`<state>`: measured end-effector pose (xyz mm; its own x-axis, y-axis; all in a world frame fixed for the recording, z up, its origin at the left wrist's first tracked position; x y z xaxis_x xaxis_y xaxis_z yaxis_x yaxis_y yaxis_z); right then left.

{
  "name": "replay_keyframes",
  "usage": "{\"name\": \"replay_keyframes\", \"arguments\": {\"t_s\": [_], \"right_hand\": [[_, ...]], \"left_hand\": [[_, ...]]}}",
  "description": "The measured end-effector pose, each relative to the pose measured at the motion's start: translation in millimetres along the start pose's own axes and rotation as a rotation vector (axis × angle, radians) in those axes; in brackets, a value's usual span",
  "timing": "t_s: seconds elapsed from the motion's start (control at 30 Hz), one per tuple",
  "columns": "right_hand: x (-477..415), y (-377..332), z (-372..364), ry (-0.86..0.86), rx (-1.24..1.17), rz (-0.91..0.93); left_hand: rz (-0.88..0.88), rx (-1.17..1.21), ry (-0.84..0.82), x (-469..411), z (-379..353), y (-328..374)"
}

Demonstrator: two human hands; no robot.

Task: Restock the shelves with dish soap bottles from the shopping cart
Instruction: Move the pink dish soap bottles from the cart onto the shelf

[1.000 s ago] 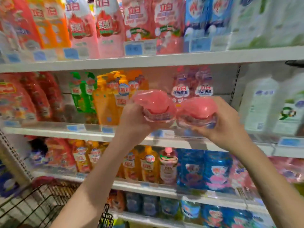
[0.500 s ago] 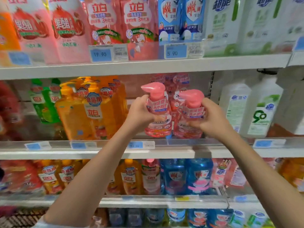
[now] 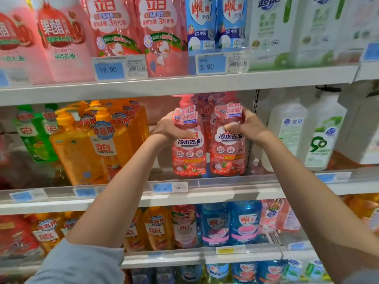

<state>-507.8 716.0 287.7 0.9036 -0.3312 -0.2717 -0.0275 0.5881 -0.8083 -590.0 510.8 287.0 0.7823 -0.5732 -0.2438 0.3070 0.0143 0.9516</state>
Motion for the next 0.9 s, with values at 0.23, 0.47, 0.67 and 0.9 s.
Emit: {"name": "replay_keyframes", "arguments": {"t_s": [0.23,0.47,0.67,0.9], "right_hand": [[6,11,-7,0.005,-0.070,-0.026],[31,63,-27,0.079,0.271,-0.297],[37,85,-39,0.053,0.355,-0.386],[24,87,-39,0.092,0.347,-0.325]], "left_hand": [[0.048,-0.040,0.076,-17,8,-17],[0.179,-0.114,0.241,-5,8,-65],[0.299,-0.398,0.396,1,14,-89],[0.134,-0.400,0.481,-2,11,-90]]}}
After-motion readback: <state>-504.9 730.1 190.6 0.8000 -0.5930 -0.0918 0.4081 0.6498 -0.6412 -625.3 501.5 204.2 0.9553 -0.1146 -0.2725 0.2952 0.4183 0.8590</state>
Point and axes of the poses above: each hand's wrist, its own x-axis away from the middle knuckle, its own z-axis out of the back of the hand, y = z × x, the point moved 10 cm from there along -x, towards the middle knuckle, and after that the axes turned 8 degrees about x, right-handed, at the moved point
